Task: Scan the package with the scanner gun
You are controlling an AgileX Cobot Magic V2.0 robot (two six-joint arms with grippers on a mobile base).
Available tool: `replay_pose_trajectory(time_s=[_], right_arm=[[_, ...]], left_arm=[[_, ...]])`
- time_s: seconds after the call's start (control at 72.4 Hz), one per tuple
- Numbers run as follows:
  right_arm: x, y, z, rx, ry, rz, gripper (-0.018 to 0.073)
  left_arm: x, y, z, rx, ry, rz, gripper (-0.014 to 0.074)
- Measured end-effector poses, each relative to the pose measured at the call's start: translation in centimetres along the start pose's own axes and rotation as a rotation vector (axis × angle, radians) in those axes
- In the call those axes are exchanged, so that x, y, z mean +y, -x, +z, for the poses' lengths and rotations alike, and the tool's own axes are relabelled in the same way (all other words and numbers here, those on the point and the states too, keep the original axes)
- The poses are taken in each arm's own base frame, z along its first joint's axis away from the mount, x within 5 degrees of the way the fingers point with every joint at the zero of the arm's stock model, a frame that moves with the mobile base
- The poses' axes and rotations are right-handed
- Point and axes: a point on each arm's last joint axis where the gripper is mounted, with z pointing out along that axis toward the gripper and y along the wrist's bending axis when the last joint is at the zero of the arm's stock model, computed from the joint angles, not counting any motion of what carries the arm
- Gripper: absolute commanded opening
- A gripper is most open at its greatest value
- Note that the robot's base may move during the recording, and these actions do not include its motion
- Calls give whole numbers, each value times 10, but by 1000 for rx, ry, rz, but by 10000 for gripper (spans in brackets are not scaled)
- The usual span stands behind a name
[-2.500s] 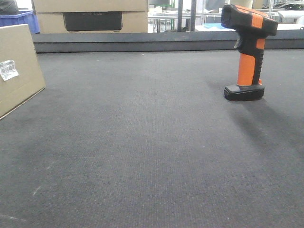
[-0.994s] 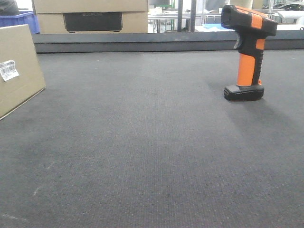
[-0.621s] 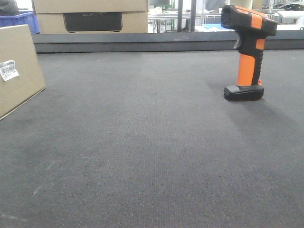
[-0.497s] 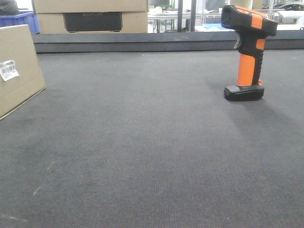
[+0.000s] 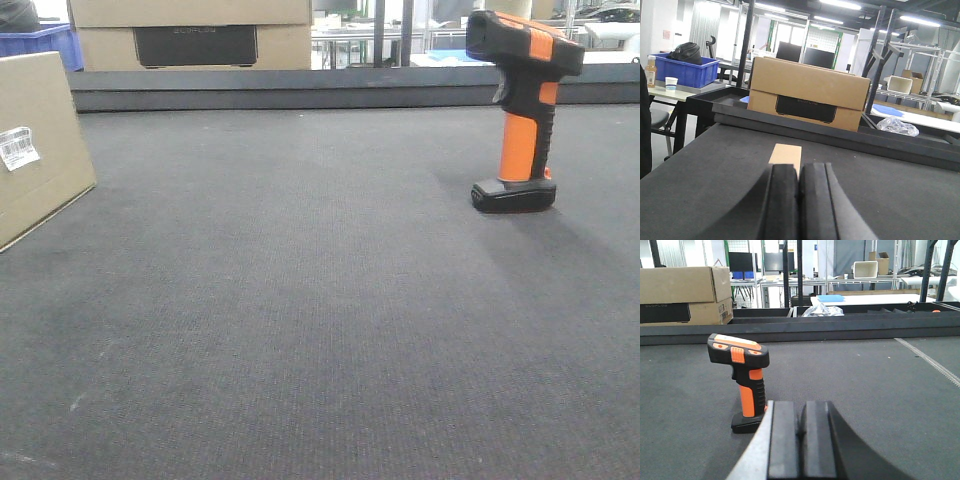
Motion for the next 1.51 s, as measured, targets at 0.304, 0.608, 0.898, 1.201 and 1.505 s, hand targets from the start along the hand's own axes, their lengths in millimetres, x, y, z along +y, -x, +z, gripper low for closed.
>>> replay_pose_trajectory(time_s=[0.304, 0.608, 0.898, 1.201, 1.505], right_arm=[[-1, -31, 7, 85, 38, -19, -163], [-1, -65, 16, 35, 108, -45, -163], [-1, -63, 16, 7, 106, -73, -163], [-1, -63, 16, 0, 106, -74, -163], [-1, -63, 16, 0, 106, -74, -163]], left_arm=[[0, 0, 0, -2, 0, 0, -111], [0, 0, 0, -2, 0, 0, -111], [0, 0, 0, 0, 0, 0, -111], [0, 0, 0, -4, 0, 0, -111], [0, 0, -1, -6, -1, 0, -111]])
